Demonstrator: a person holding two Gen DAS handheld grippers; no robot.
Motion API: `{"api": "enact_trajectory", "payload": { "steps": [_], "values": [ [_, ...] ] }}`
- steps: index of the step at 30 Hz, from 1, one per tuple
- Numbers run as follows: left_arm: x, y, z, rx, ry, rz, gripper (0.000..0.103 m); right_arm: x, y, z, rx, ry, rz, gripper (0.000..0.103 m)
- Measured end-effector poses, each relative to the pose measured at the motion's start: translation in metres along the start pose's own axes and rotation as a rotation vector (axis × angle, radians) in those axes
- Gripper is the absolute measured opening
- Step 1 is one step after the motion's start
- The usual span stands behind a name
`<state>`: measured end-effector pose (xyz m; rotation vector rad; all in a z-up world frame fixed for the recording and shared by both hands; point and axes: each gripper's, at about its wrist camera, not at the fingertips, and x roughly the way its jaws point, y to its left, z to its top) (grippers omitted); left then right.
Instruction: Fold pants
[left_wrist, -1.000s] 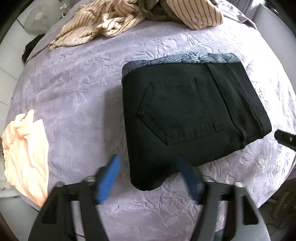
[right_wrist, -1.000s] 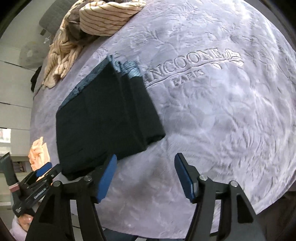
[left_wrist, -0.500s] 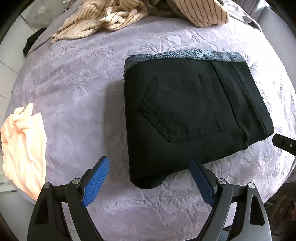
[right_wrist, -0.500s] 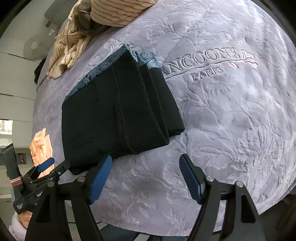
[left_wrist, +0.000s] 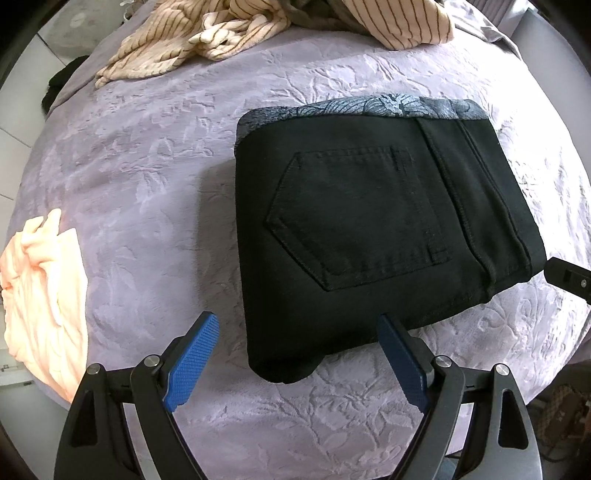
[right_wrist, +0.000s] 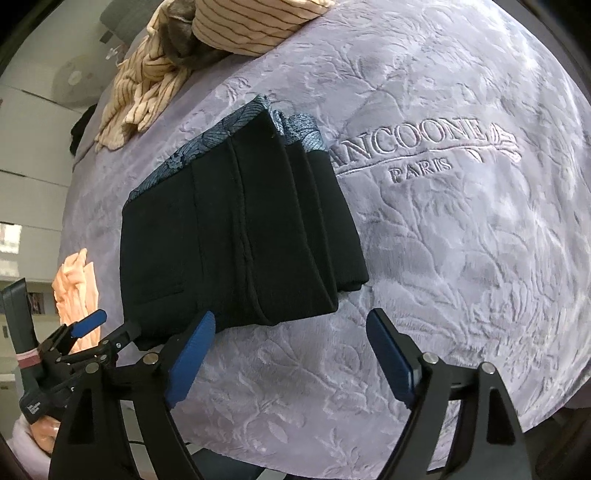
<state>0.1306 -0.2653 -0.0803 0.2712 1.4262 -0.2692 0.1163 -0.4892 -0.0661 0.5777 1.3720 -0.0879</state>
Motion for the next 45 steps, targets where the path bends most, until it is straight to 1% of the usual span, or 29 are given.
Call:
{"api": "enact_trajectory", "payload": {
  "steps": [4,5,6,7,8,11,22,29,34,39,42,45],
  "values": [
    [0.002,-0.002,0.001,0.0,0.0,0.0,0.089,0.001,0.0,0.001,0.0,-0.003,0.0,0.09],
    [0.002,-0.002,0.001,0.0,0.0,0.001,0.089,0.001,-0.001,0.001,-0.002,-0.004,-0.003,0.1],
    [0.002,-0.002,0.002,-0.001,0.001,0.0,0.089,0.001,-0.002,0.002,-0.003,-0.007,-0.005,0.103],
    [0.002,-0.002,0.002,-0.002,0.001,0.0,0.092,0.0,-0.001,0.002,-0.007,-0.016,-0.005,0.103],
    [0.004,-0.002,0.003,-0.006,0.006,-0.002,0.103,-0.001,-0.001,0.002,-0.012,-0.022,-0.007,0.103],
    [0.004,-0.003,0.005,-0.015,0.006,-0.011,0.103,0.0,-0.001,0.003,-0.017,-0.016,-0.015,0.103],
    [0.015,0.003,0.009,-0.045,0.037,0.001,0.103,0.007,-0.007,0.006,0.0,0.022,-0.006,0.103],
    [0.021,0.008,0.011,-0.062,0.057,-0.033,0.103,0.01,-0.012,0.008,0.008,0.037,0.002,0.103],
    [0.023,0.009,0.014,-0.074,0.061,-0.034,0.103,0.012,-0.018,0.01,0.016,0.044,0.005,0.103],
    [0.024,0.014,0.022,-0.079,0.052,-0.039,0.103,0.014,-0.024,0.012,0.023,0.054,0.007,0.103],
    [0.025,0.024,0.032,-0.089,0.033,-0.039,0.103,0.016,-0.027,0.013,0.022,0.062,0.009,0.103],
    [0.028,0.042,0.045,-0.129,0.015,-0.051,0.103,0.017,-0.032,0.018,0.011,0.069,0.021,0.103]
  ]
}}
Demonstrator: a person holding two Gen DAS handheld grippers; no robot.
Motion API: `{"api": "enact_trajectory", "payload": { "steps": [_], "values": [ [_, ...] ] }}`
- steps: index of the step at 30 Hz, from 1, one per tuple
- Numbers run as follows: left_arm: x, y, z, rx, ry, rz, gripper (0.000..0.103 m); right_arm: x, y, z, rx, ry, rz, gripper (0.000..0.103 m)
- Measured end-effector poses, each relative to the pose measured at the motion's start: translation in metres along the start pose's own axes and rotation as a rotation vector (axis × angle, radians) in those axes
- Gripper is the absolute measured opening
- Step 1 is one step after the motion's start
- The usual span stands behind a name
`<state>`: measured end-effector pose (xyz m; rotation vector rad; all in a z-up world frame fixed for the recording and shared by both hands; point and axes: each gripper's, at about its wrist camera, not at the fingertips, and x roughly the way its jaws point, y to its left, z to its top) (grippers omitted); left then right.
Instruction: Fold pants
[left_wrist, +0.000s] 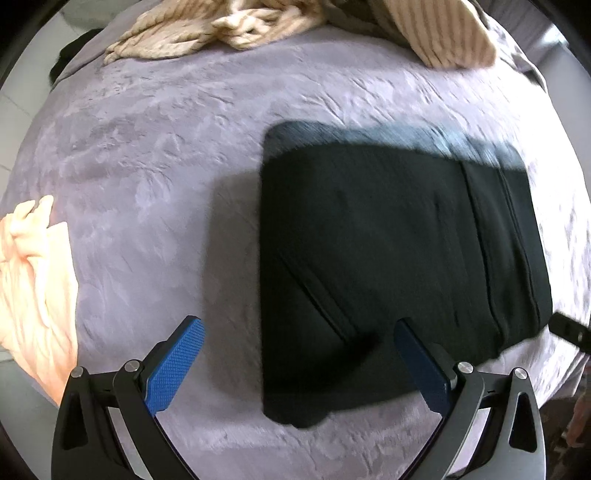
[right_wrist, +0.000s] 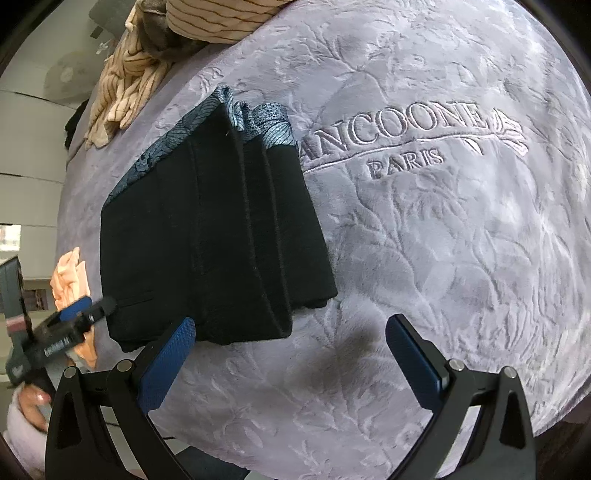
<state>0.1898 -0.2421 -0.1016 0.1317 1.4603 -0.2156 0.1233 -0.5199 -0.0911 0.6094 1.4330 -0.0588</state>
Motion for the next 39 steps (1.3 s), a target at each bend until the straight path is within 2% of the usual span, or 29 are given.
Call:
{"api": "enact_trajectory", "payload": {
  "steps": [5,9,16,18,20,24,27,28,29,30,34,35,39],
  "values": [
    [0.014,0.022,0.02,-0.039,0.003,-0.118,0.103,0.001,-0.006,0.015,-0.022,0.005,0.074,0.103],
    [0.031,0.033,0.029,-0.026,0.031,-0.257,0.103,0.009,-0.007,0.032,-0.068,0.019,0.127,0.103],
    [0.054,0.041,0.041,0.022,0.024,-0.365,0.103,0.027,-0.009,0.055,-0.125,0.053,0.228,0.103],
    [0.057,0.034,0.037,0.025,0.02,-0.392,0.103,0.033,-0.01,0.061,-0.122,0.062,0.28,0.103],
    [0.064,0.027,0.041,0.03,0.017,-0.411,0.103,0.04,-0.01,0.067,-0.128,0.077,0.373,0.103],
    [0.079,0.02,0.048,0.017,0.034,-0.469,0.103,0.061,-0.011,0.076,-0.128,0.117,0.423,0.101],
    [0.083,0.019,0.047,-0.01,0.038,-0.464,0.102,0.077,-0.02,0.079,-0.063,0.147,0.408,0.091],
    [0.079,0.019,0.045,-0.018,0.035,-0.46,0.097,0.078,-0.023,0.079,-0.05,0.147,0.412,0.084],
    [0.075,0.017,0.044,-0.017,0.026,-0.462,0.085,0.076,-0.023,0.078,-0.046,0.146,0.427,0.074],
    [0.068,0.016,0.041,-0.007,0.009,-0.455,0.078,0.073,-0.021,0.076,-0.045,0.147,0.43,0.072],
    [0.04,0.009,0.034,0.012,-0.04,-0.417,0.064,0.059,-0.013,0.072,-0.049,0.145,0.435,0.054],
    [0.036,0.011,0.033,0.006,-0.045,-0.42,0.061,0.054,-0.012,0.071,-0.047,0.146,0.454,0.051],
    [0.01,0.016,0.02,-0.01,-0.054,-0.43,0.06,0.04,0.0,0.063,-0.064,0.142,0.482,0.049]
  ]
}}
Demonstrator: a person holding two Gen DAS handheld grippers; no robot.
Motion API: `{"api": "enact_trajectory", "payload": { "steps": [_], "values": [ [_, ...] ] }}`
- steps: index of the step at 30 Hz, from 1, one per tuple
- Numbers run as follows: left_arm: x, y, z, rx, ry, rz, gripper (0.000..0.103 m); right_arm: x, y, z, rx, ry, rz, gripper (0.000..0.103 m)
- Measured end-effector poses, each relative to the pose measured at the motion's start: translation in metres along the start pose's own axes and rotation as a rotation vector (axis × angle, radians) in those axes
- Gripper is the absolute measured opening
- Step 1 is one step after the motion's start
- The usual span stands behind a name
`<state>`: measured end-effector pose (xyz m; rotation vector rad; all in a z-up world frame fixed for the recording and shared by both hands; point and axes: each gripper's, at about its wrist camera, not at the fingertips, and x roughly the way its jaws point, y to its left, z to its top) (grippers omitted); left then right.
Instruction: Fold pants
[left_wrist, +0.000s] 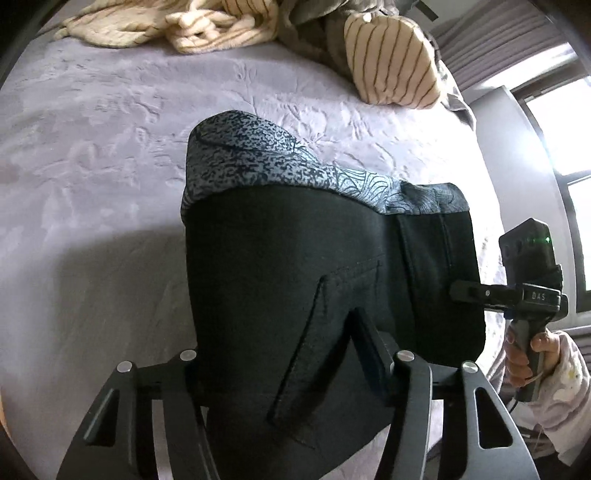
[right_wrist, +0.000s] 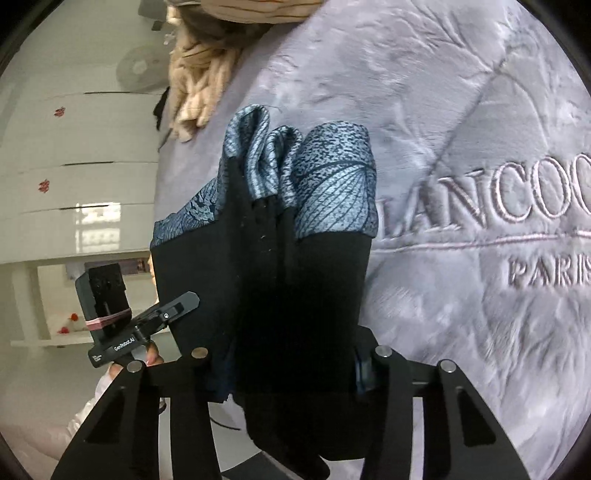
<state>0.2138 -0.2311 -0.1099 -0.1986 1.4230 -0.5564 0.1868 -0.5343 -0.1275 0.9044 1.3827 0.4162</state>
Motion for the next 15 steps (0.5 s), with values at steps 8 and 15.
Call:
{"api": "enact_trajectory", "payload": {
  "steps": [8,15],
  "values": [
    [-0.076,0.027,-0.051,0.021,-0.011,-0.014,0.06,-0.008,0.051,-0.06,-0.016,-0.026,0.067,0.049],
    [-0.123,0.066,-0.101,0.027,-0.013,0.026,0.06,0.031,0.083,-0.118,0.045,-0.04,0.118,0.049]
  ]
}}
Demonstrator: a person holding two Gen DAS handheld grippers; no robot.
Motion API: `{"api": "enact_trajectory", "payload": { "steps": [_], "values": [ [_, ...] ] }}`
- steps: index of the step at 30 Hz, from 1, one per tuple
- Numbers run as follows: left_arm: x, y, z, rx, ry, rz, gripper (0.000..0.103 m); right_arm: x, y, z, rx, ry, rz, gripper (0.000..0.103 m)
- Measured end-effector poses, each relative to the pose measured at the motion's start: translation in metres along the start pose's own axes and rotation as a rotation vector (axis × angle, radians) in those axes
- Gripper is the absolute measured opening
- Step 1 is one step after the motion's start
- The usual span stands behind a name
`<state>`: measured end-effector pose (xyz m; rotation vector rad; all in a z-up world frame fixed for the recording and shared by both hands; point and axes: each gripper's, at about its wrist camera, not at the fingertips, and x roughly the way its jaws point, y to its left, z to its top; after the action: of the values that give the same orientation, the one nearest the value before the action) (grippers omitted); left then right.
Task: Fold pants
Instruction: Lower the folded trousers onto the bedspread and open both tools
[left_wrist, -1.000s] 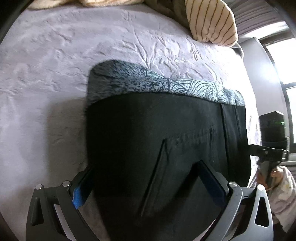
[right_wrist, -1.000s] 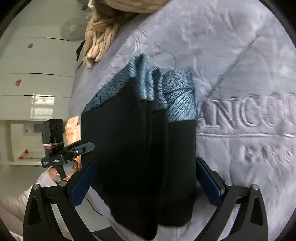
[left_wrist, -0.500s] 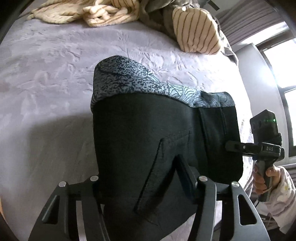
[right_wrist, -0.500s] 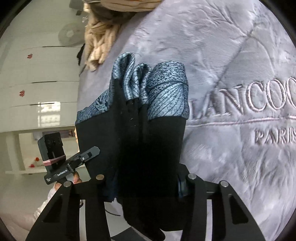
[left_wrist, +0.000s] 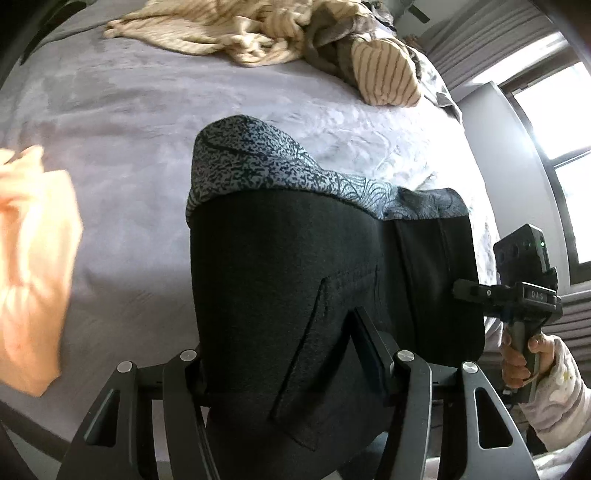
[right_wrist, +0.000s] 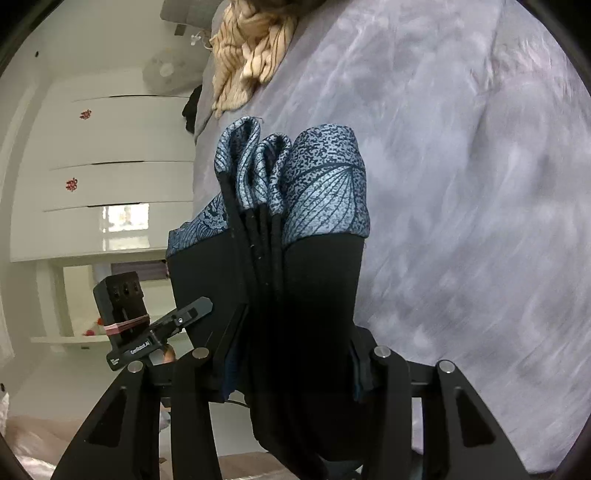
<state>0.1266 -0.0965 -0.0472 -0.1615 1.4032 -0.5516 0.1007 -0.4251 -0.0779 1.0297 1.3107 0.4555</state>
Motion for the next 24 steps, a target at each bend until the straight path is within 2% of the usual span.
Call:
{"api": "enact_trajectory", "payload": {
  "steps": [4,7,10,12,14,16,20,22,24],
  "values": [
    [0.001,0.029,-0.018,-0.024,-0.015,0.035,0.06,0.028,0.008,-0.019,0.024,0.008,-0.002,0.049],
    [0.027,0.051,-0.026,-0.051,-0.002,0.062,0.06,0.047,0.004,-0.022,0.013,0.021,-0.049,0.049],
    [0.058,0.067,-0.032,-0.084,0.03,0.108,0.066,0.067,-0.009,-0.026,0.002,0.039,-0.136,0.049],
    [0.064,0.075,-0.035,-0.09,0.0,0.134,0.083,0.08,-0.017,-0.026,-0.011,0.042,-0.206,0.053],
    [0.063,0.078,-0.035,-0.09,-0.018,0.157,0.088,0.082,-0.025,-0.028,-0.007,0.021,-0.241,0.064],
    [0.06,0.078,-0.036,-0.079,-0.022,0.183,0.09,0.078,-0.024,-0.03,-0.02,0.01,-0.278,0.068],
    [0.043,0.078,-0.036,-0.061,-0.043,0.27,0.09,0.063,-0.012,-0.036,-0.06,-0.013,-0.431,0.073],
    [0.03,0.077,-0.036,-0.057,-0.065,0.324,0.09,0.056,-0.001,-0.037,-0.068,-0.04,-0.497,0.073],
    [0.019,0.074,-0.035,-0.056,-0.092,0.356,0.09,0.045,0.013,-0.041,-0.094,-0.086,-0.526,0.058]
  ]
}}
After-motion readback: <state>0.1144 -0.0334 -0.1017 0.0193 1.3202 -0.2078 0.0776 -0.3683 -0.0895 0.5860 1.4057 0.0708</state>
